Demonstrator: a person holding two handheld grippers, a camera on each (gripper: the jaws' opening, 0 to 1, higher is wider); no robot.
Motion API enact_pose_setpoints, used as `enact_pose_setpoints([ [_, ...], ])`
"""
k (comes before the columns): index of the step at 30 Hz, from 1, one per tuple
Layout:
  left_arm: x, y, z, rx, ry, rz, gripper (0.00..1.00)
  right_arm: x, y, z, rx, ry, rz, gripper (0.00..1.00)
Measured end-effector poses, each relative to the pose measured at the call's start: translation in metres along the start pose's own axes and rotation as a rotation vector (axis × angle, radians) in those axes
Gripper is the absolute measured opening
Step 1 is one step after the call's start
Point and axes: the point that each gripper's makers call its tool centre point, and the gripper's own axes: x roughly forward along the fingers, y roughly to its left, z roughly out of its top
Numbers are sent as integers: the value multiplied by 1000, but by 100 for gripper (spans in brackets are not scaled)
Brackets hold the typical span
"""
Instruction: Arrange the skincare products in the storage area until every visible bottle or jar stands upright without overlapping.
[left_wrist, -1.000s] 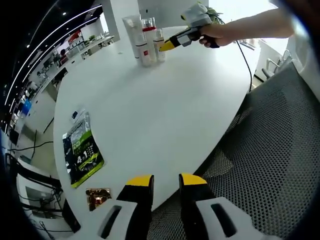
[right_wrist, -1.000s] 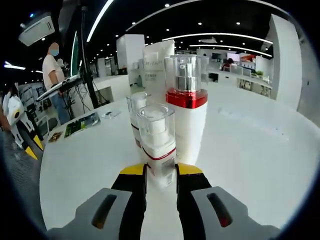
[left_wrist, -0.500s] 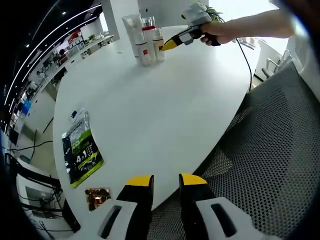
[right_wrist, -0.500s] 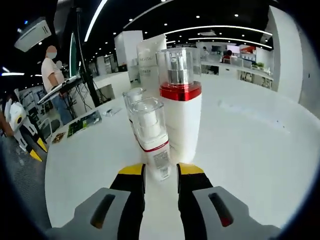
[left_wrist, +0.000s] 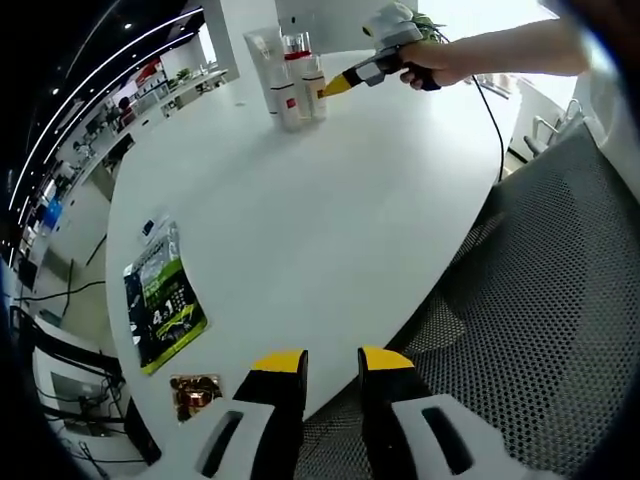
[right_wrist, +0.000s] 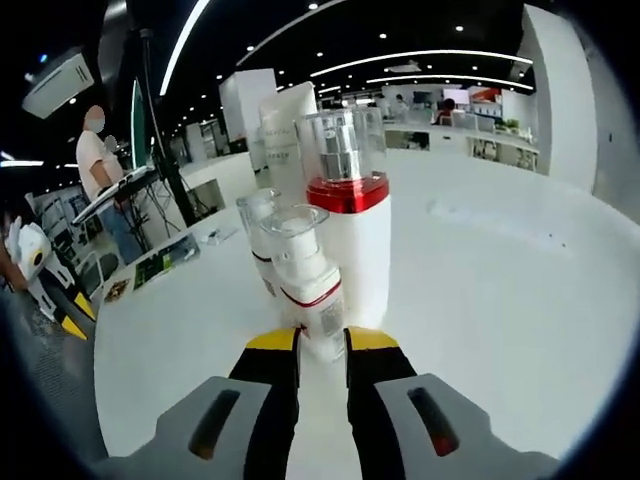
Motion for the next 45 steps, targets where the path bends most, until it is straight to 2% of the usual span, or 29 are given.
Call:
enact_pose_setpoints([
  [2, 0, 0, 0, 0, 1, 1, 21, 1, 0, -2, 75, -4, -19, 15],
  [6, 0, 1, 0, -1, -2, 3, 21, 0, 1, -8, 86, -3, -46, 15],
  [9, 0, 0, -1, -2, 3, 0, 21, -1, 14, -14, 131, -9, -39, 16],
  [12, 0, 2, 1, -5, -6, 7, 21, -4, 30, -21, 136, 2, -18, 18],
  [15, 0, 1, 2, -8, -11, 2, 21, -10, 43, -22, 153, -15, 0, 19],
  [18, -4, 7, 9, 15, -48, 34, 23, -18, 57, -23, 166, -27, 11, 19],
  [19, -6, 8, 15, 3, -86, 33, 23, -20, 60, -24, 171, -30, 14, 19],
  [21, -9, 8, 19, -21, -108, 19, 24, -26, 72, -19, 255, -64, 28, 20],
  [22, -9, 8, 21, -30, -117, 11, 24, -30, 77, -17, 256, -72, 37, 21],
  [24, -12, 5, 25, -98, -134, -25, 22, -40, 89, -8, 276, -108, 30, 22],
  [27, -18, 15, 32, -58, -151, -37, 27, -52, 112, -2, 244, -136, 83, 23],
  [28, -20, 21, 37, -75, -178, -42, 30, -56, 118, -2, 241, -137, 87, 23],
  [29, -21, 24, 42, -124, -212, -53, 32, -60, 125, -1, 234, -143, 107, 23],
  [32, -25, 36, 53, -309, -278, -107, 36, -75, 151, -5, 183, -127, 162, 23],
  [35, -30, 53, 60, -433, -323, -107, 38, -101, 175, -6, 180, -129, 196, 23],
  [36, -31, 58, 56, -483, -294, -104, 38, -106, 182, -8, 159, -123, 207, 24],
  [38, -31, 73, 54, -465, -295, -60, 39, -119, 194, -9, 115, -106, 214, 24],
  [39, -31, 82, 53, -490, -287, -38, 41, -122, 196, -8, 85, -110, 209, 24],
  [40, -30, 90, 50, -521, -276, -17, 48, -126, 197, -7, 55, -108, 199, 25],
  [41, -26, 98, 49, -577, -264, -1, 59, -130, 199, -8, 42, -109, 178, 25],
  [42, -24, 103, 47, -612, -248, 8, 74, -133, 201, -8, 35, -115, 168, 25],
  [43, -20, 108, 44, -642, -214, 11, 82, -135, 203, -8, 21, -127, 156, 25],
  [44, -18, 112, 42, -640, -199, 22, 86, -135, 205, -11, -7, -134, 144, 25],
  [45, -17, 117, 42, -625, -193, 37, 85, -135, 206, -14, -40, -129, 134, 25],
])
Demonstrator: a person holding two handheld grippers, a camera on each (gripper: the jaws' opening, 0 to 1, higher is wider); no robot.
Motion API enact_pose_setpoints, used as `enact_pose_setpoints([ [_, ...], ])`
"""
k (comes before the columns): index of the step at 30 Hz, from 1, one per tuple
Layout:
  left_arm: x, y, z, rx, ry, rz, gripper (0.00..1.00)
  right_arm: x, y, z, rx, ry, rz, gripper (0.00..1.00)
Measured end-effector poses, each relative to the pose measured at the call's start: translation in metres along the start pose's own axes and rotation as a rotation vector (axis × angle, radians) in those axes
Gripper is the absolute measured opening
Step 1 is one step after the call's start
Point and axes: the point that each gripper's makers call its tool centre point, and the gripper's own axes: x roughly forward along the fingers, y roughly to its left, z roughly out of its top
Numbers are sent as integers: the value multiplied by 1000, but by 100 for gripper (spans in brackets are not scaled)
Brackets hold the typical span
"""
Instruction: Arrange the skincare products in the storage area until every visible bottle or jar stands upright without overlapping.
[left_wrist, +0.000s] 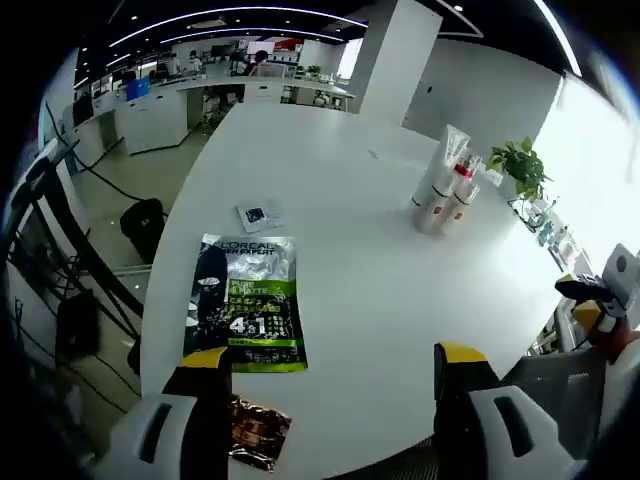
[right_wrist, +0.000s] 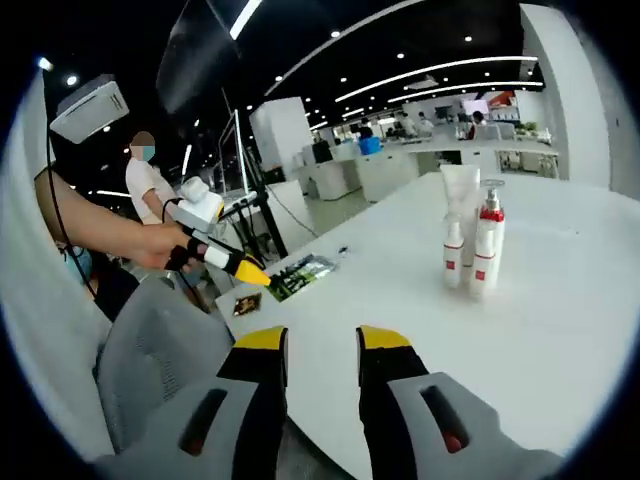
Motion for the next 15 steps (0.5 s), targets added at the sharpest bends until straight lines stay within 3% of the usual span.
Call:
enact_pose_setpoints([
  [3, 7, 13, 4, 41, 34, 57, 89, 6, 1, -9, -143, 49, -19, 25],
  [6, 15, 19, 7, 56, 65, 77, 99, 6, -6, -15, -214, 82, -59, 18],
  [8, 20, 24, 9, 84, 89, 92, 99, 5, -11, -20, -268, 111, -83, 14],
  [15, 38, 45, 15, 142, 154, 131, 100, 9, -11, -19, -201, 95, -69, 17],
])
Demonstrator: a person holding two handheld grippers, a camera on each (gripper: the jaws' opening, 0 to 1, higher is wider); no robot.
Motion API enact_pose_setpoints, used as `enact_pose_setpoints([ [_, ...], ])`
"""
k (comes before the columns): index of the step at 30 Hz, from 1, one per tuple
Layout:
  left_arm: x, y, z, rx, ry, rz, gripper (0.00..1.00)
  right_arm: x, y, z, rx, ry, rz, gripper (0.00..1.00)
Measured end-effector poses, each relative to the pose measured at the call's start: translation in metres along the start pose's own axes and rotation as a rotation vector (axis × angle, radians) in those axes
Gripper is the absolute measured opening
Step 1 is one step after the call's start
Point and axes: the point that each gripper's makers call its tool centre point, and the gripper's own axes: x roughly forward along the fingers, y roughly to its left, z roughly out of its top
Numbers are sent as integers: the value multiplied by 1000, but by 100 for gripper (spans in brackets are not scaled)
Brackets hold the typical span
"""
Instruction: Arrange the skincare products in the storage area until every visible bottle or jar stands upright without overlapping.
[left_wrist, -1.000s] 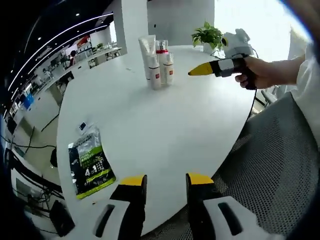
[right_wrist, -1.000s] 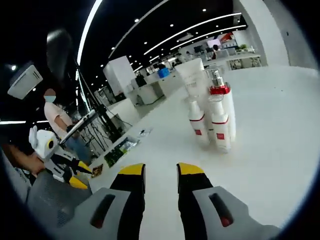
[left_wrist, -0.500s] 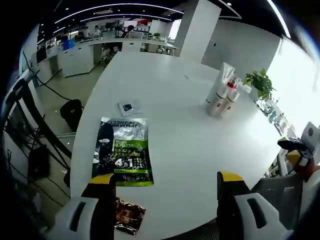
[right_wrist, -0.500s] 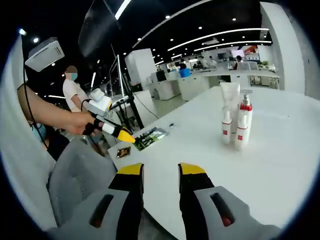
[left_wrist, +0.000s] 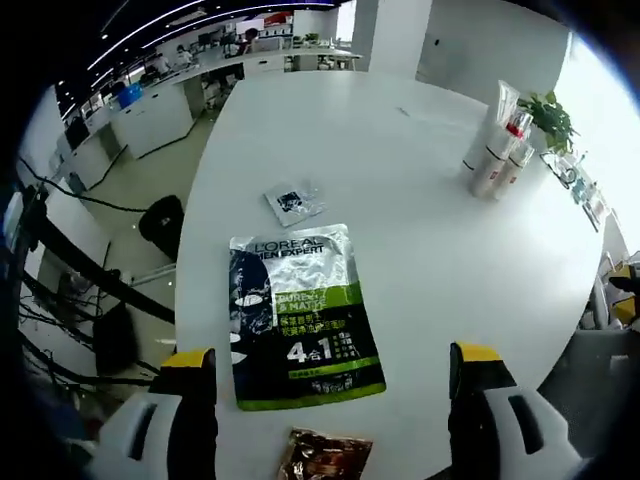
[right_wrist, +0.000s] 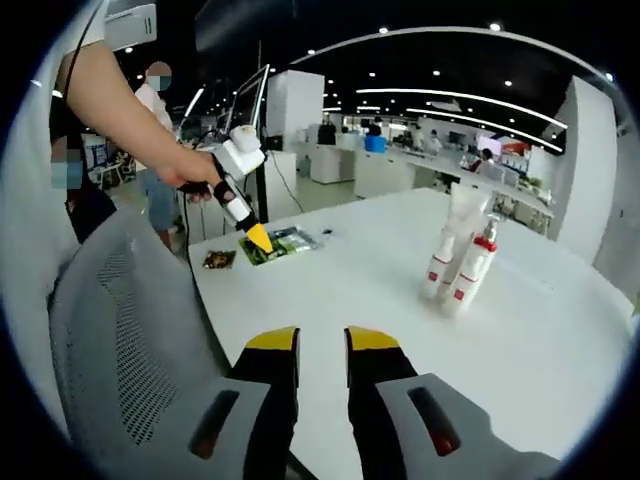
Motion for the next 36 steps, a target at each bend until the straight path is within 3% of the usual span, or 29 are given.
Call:
enact_pose_setpoints([
  [8, 25, 10, 4, 65, 86, 17, 100, 2, 2, -4, -12, 25, 13, 17],
  [16, 37, 18, 10, 103, 107, 52, 96, 2, 1, -9, -24, 41, 7, 16],
  [21, 43, 18, -1, 41, 150, 28, 95, 3, 1, -7, -56, 36, 8, 14],
  [22, 44, 19, 4, 32, 110, 36, 95, 3, 2, -8, -53, 39, 10, 14],
  [26, 43, 19, 2, 38, 120, 34, 94, 3, 2, -10, -56, 49, 12, 14],
  [29, 39, 18, 4, 58, 87, 24, 79, 3, 3, -10, -59, 51, 17, 14],
  [34, 39, 18, 2, 60, 75, 25, 75, 3, 5, -9, -92, 44, 22, 12],
  [36, 36, 17, 4, 84, 67, 20, 64, 4, 5, -10, -93, 48, 22, 12],
])
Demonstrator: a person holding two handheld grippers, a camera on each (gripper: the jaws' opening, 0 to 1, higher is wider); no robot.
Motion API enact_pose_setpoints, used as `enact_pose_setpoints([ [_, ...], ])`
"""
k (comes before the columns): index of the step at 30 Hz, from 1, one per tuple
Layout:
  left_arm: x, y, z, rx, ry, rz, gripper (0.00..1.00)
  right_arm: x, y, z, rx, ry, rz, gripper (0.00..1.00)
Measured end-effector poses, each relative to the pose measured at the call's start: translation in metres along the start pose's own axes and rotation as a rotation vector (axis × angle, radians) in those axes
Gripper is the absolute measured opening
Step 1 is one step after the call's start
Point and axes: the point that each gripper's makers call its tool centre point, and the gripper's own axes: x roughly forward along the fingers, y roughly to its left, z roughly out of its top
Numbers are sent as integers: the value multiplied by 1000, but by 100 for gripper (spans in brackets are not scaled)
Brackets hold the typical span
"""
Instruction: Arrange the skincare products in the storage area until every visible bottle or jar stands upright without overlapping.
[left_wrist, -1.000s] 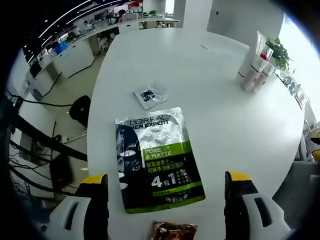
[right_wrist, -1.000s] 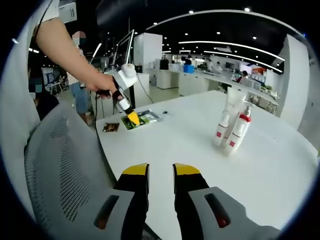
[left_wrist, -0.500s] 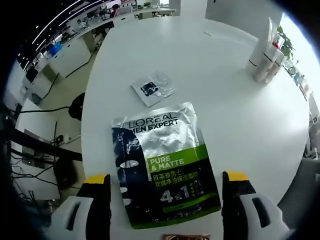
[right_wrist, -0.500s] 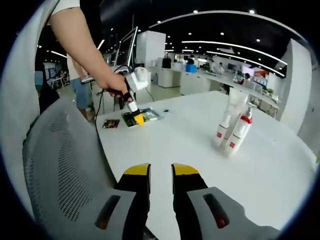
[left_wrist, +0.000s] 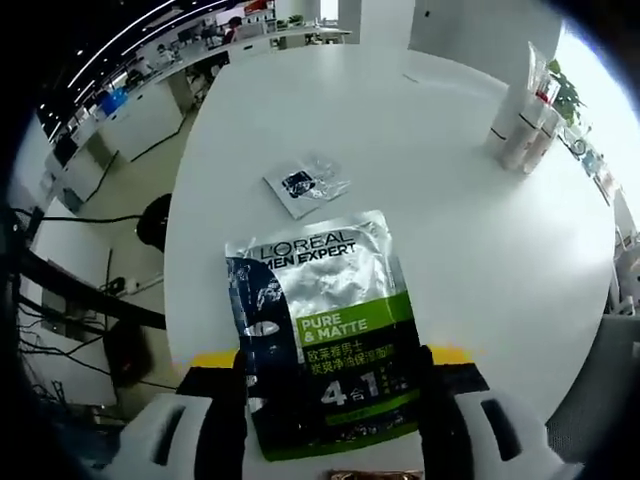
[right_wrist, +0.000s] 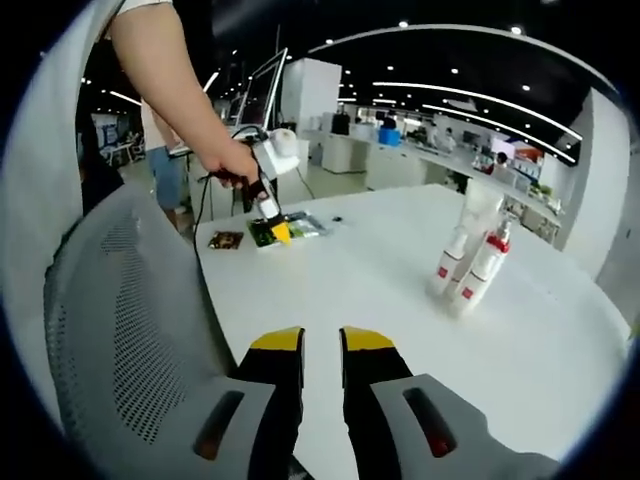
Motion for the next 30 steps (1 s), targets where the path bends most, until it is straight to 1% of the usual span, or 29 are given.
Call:
enact_pose_setpoints([
  [4, 1, -2, -3, 2, 8, -11, 62, 0, 1, 0, -5, 4, 3, 12],
  [8, -2, -8, -5, 6, 11, -14, 58, 0, 1, -2, -2, 11, 4, 12],
  [9, -3, -10, -5, 12, 12, -19, 55, 1, 1, -2, -1, 13, 6, 12],
  [10, -4, -10, -5, 22, 10, -23, 45, 1, 2, -3, -3, 16, 7, 12],
  [11, -5, -14, -6, 65, 17, -52, 28, 1, 2, -3, -10, 18, 6, 12],
  [12, -5, -14, -7, 12, 19, -39, 27, 1, 2, -3, -11, 17, 6, 12],
  [13, -5, -14, -6, 26, 13, -40, 26, 1, 2, -3, -7, 19, 7, 12],
  [18, -4, -16, -6, 30, 20, -48, 22, 1, 2, -3, -11, 21, 11, 12],
  [23, -6, -22, -10, 31, 26, -57, 15, 2, 3, -3, -10, 19, 16, 12],
  [24, -6, -27, -10, 6, 15, -71, 14, 2, 3, -3, -8, 19, 16, 12],
  [26, -9, -37, -10, -6, -5, -105, 12, 2, 2, -3, -6, 18, 14, 12],
  [28, -13, -51, -8, -31, -16, -156, 11, 1, 2, -3, -1, 17, 15, 12],
  [30, -19, -61, -5, -27, -46, -187, 10, 1, 3, -3, -3, 17, 17, 12],
])
